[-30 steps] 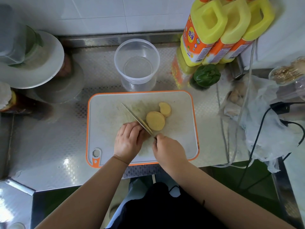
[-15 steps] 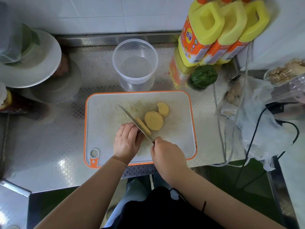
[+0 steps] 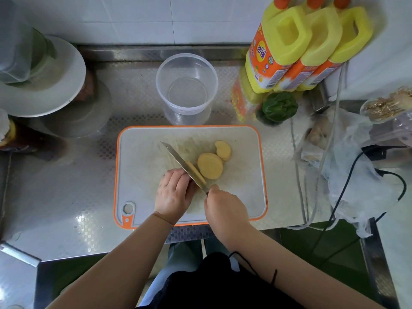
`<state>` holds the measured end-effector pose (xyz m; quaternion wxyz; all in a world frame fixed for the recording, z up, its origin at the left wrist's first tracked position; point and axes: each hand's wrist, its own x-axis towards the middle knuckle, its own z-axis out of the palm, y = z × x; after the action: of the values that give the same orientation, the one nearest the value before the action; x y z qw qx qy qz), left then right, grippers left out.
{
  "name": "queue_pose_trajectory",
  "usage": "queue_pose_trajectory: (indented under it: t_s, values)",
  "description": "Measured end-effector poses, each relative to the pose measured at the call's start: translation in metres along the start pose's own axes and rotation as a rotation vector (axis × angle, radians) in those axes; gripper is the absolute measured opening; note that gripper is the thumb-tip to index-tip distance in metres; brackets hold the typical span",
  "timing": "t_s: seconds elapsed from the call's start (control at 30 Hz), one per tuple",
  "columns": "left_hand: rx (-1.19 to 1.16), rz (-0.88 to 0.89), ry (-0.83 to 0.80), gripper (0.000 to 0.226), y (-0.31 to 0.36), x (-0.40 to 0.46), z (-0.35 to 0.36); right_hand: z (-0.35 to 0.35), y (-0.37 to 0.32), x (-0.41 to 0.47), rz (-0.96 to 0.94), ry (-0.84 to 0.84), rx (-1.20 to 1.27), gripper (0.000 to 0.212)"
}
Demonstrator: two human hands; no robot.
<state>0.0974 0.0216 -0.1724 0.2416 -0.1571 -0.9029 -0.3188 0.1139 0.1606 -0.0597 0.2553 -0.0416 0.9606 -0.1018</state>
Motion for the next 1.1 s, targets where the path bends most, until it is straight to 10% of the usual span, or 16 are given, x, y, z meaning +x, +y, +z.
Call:
queue_pose_trajectory:
  t_s: [1.1]
  values:
    - [0.184, 0.066, -0.085, 0.022, 0.001, 0.000, -0.003, 0.030, 0.032, 0.021, -0.008, -0.077, 0.142, 0.046]
